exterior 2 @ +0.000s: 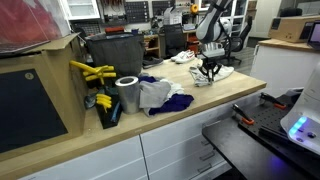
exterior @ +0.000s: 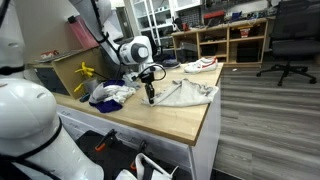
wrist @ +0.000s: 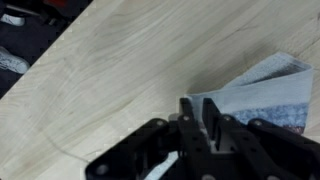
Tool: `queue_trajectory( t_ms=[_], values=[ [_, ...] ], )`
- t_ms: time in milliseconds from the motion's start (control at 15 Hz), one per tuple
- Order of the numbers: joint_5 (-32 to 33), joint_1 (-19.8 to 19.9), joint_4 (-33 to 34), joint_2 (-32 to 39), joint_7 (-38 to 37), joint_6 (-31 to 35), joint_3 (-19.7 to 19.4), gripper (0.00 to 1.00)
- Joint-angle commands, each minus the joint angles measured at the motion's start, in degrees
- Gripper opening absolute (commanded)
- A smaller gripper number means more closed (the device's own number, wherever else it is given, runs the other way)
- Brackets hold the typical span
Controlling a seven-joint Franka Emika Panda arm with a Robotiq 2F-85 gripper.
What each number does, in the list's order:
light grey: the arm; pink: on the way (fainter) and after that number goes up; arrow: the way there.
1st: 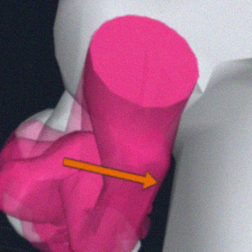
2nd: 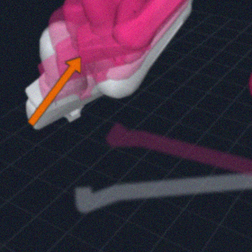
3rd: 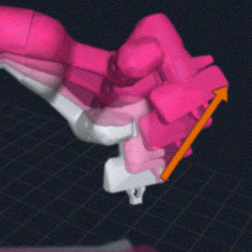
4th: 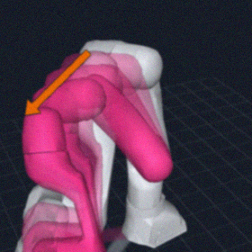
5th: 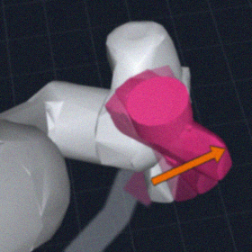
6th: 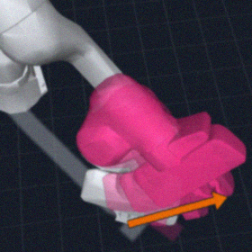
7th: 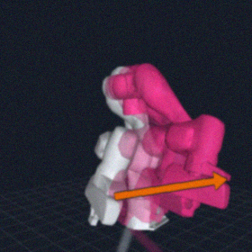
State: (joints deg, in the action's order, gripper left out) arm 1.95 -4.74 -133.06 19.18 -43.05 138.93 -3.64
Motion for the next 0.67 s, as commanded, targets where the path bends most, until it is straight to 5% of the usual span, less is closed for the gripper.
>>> queue_trajectory(
  t_ms=[0,600],
  values=[
    [-1.17,0.23,-1.25,-3.42,1.79,-2.87,-0.08,0.00],
    [-4.53,0.51,4.66,-4.32,0.17,-2.67,0.60,0.00]
  ],
)
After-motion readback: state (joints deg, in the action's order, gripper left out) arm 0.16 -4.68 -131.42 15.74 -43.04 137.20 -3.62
